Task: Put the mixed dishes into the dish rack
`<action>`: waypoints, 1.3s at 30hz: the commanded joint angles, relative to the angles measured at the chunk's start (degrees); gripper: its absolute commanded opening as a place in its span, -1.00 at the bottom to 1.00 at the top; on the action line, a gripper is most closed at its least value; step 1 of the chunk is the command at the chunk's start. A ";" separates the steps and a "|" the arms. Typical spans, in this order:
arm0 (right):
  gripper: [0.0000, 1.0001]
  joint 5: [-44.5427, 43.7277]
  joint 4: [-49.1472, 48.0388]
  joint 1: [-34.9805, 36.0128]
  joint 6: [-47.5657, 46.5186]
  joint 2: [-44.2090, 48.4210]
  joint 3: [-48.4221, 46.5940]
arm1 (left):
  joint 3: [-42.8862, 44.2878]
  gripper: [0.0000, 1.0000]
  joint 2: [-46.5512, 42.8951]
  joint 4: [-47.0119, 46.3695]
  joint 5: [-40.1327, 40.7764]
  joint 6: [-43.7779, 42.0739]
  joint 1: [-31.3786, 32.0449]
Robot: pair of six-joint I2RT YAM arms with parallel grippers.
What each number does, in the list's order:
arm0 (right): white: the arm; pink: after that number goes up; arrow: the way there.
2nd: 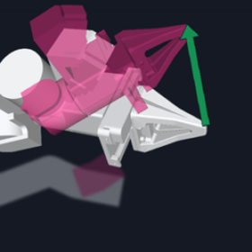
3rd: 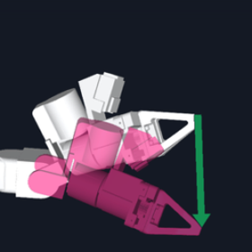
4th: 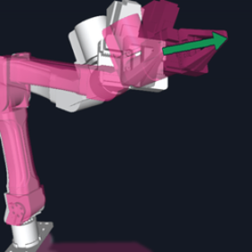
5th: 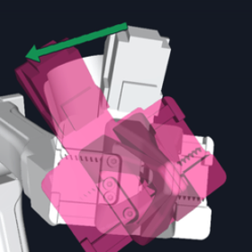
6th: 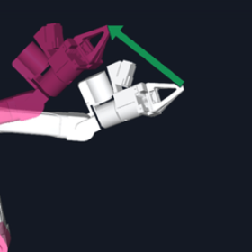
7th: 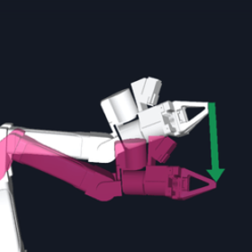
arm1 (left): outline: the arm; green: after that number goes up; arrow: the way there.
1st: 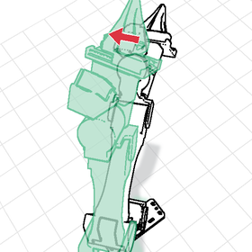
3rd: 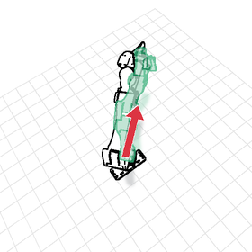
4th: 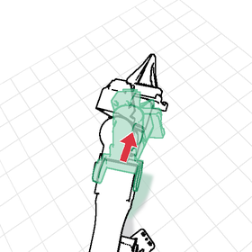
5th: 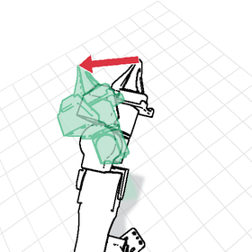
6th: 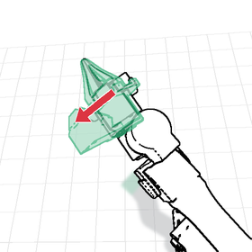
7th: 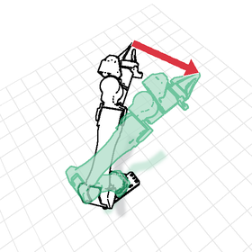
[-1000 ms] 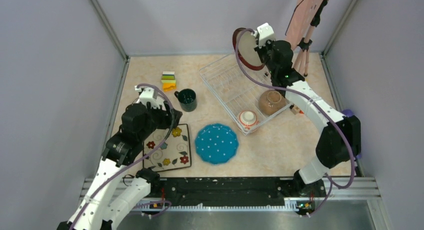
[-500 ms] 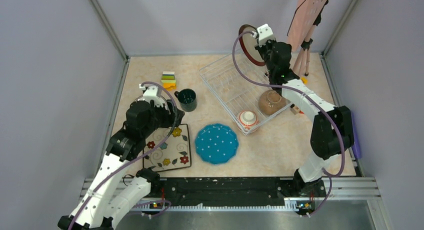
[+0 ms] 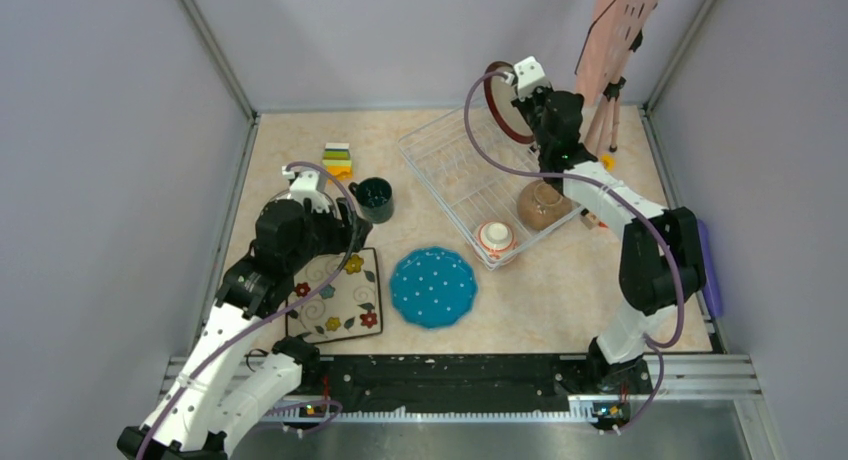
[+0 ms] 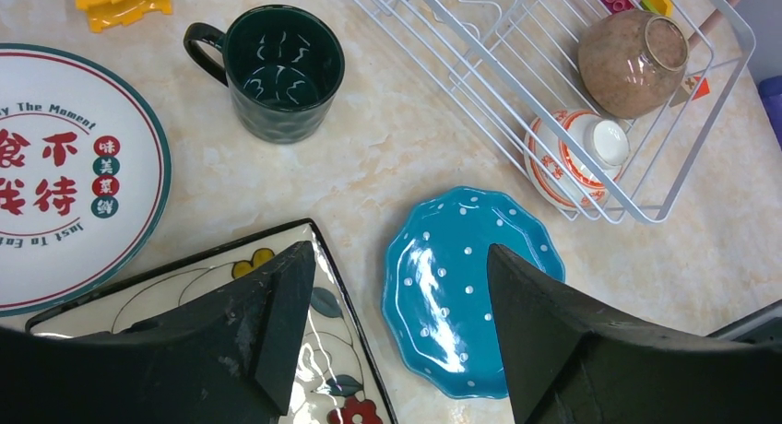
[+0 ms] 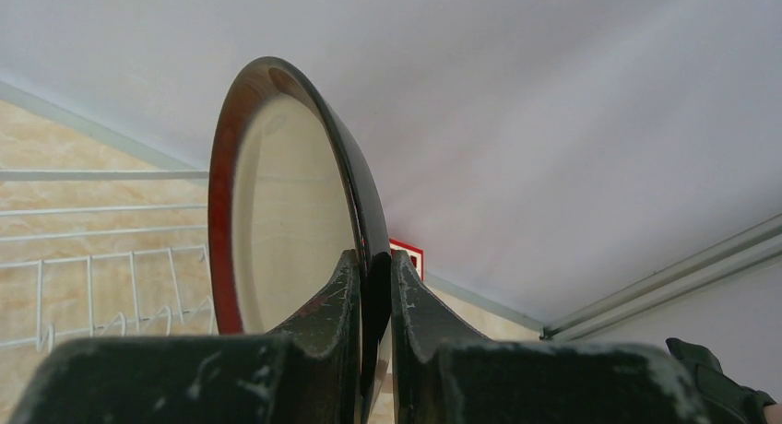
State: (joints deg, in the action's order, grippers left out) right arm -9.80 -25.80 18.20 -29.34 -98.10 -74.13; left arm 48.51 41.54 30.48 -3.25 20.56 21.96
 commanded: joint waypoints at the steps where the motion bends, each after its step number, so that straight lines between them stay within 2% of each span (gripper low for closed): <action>1: -1.00 0.87 -11.80 -1.57 -1.63 -0.48 1.16 | -0.69 0.47 0.23 -3.30 -0.93 0.27 0.16; 10: -1.00 2.68 -15.79 -2.26 -4.77 -1.54 3.87 | -0.85 0.47 0.22 -3.32 -0.97 -0.43 0.19; 24: -1.00 5.93 -15.72 -2.25 -3.69 -2.99 7.88 | -1.57 0.47 0.22 -4.07 -1.67 -0.69 0.15; 34: -1.00 5.41 -14.26 -2.35 0.72 -5.02 7.08 | -2.16 0.48 -0.16 -3.85 -1.73 -1.04 0.13; 38: -1.00 3.60 -10.90 -2.46 3.09 -5.96 4.35 | -2.07 0.48 -0.24 -3.76 -1.67 -1.04 0.19; 39: -0.81 2.38 -9.99 -2.40 3.84 -6.16 3.59 | -2.10 0.48 -0.25 -3.76 -1.74 -1.00 0.19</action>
State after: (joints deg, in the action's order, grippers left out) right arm -5.34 -36.27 16.21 -29.36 -103.92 -65.54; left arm 46.59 41.89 29.61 -4.69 20.12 21.96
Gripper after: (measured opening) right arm 0.074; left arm 0.739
